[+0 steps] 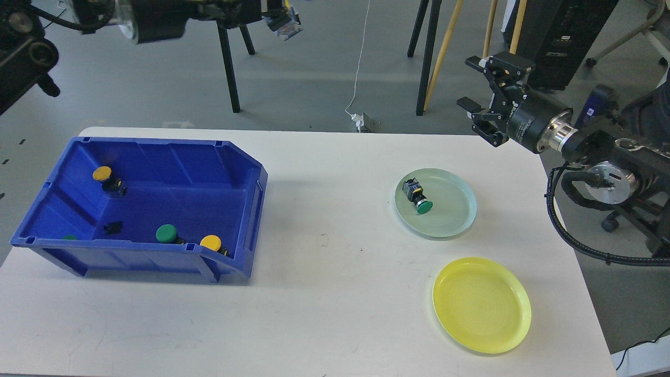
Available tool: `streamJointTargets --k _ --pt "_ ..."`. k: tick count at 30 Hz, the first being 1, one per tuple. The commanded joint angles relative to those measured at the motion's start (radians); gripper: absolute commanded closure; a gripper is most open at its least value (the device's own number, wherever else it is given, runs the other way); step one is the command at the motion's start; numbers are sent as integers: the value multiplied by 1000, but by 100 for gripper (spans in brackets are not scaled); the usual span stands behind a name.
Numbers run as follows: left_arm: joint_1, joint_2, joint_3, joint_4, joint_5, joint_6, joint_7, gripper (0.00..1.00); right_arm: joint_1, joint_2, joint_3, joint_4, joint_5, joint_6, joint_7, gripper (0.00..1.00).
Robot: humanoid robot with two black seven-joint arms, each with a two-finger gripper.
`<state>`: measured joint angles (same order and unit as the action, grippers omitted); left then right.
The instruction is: Pass button and place on color plate
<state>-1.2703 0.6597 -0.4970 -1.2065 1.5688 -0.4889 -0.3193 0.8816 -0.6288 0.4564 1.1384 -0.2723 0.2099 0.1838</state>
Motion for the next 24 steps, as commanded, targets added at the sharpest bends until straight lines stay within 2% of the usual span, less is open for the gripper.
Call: streamJointTargets --k 1,6,14,19,24 --pt "-1 -112 2 62 5 0 25 71 -4 1 16 17 4 -6 0 22" --pt "-15 -216 0 165 -13 0 32 71 -7 0 34 35 24 -4 5 22" --pt "-73 -360 2 438 -225 0 46 71 -23 24 90 44 122 -6 6 22" --pt "-80 -420 2 536 -334 0 51 71 -23 67 133 57 133 -23 8 22" --pt "-93 -472 5 574 -397 0 55 71 -21 121 166 52 142 -46 6 22"
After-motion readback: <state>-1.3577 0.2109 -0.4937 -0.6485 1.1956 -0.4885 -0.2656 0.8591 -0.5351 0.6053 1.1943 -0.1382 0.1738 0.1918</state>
